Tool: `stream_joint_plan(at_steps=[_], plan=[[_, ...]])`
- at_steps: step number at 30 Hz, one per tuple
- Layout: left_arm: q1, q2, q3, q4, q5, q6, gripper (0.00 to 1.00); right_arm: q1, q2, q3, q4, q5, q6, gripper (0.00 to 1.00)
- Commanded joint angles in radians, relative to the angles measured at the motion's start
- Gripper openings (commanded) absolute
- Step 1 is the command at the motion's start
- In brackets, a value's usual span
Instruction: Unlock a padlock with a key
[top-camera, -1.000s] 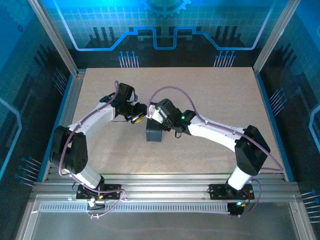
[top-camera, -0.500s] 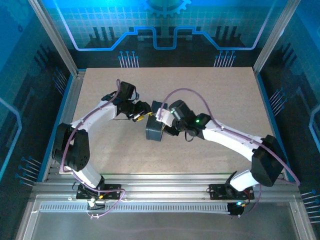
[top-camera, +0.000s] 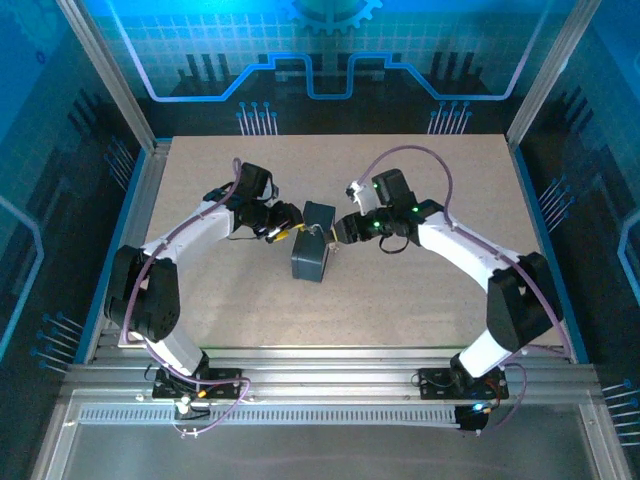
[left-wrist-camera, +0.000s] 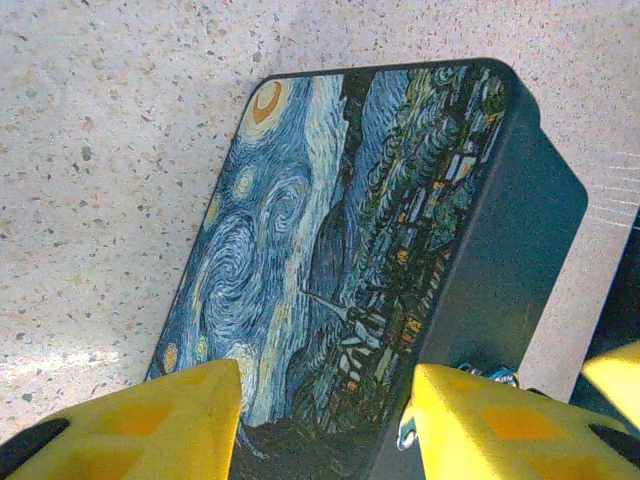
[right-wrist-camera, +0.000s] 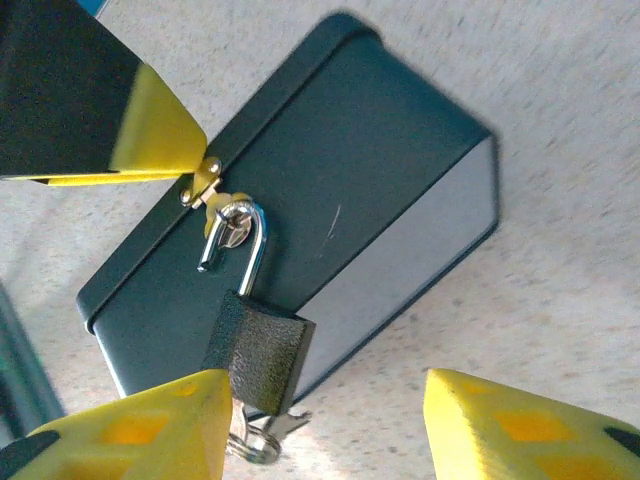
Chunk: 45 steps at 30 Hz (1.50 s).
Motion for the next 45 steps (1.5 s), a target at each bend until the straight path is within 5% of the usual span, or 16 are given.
stream_joint_plan(at_steps=[1,19,25,32,38,45], plan=[[0.002,0.027,-0.009,-0.030,-0.049,-0.008,0.49,0.002,0.035,0.023,0.059,-0.115,0.145,0.54],[0.002,0.006,-0.032,-0.018,-0.061,-0.035,0.49,0.010,0.100,0.009,0.095,-0.274,0.225,0.37],[0.002,-0.004,-0.038,-0.016,-0.077,-0.052,0.49,0.021,0.097,0.009,0.059,-0.250,0.215,0.22],[0.002,-0.016,-0.041,-0.016,-0.088,-0.062,0.48,0.049,0.080,-0.020,0.062,-0.189,0.248,0.45],[0.000,-0.016,-0.046,-0.017,-0.091,-0.060,0.48,0.091,0.077,0.008,0.018,-0.112,0.242,0.47],[-0.001,-0.028,-0.052,-0.021,-0.103,-0.054,0.48,0.096,0.109,0.014,0.029,-0.081,0.299,0.20]])
